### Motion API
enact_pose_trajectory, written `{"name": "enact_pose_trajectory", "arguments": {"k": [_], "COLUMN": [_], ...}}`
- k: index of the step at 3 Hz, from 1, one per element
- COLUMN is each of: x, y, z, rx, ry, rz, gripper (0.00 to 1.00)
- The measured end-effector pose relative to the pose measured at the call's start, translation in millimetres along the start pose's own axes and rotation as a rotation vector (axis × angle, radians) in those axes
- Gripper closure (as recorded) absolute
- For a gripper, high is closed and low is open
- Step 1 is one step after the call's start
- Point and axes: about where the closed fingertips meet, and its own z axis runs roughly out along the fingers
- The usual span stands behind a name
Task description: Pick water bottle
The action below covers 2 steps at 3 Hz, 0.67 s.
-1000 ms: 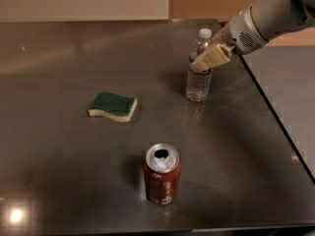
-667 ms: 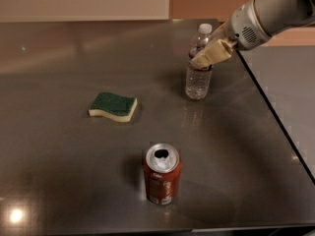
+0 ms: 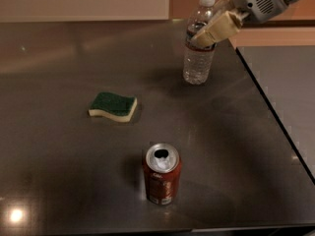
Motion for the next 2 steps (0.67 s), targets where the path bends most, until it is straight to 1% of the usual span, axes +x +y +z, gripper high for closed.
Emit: {"name": "enact_pose_trajectory", "arguments": {"k": [1,2], "x": [-22.6,-22.7], "y": [6.4,6.4], "z": [-19.9,-19.9], "rx": [-0.020,-0.020], "ry": [-0.002,-0.002], "rz": [-0.051,-0.051], "gripper": [1.00,1.00]}}
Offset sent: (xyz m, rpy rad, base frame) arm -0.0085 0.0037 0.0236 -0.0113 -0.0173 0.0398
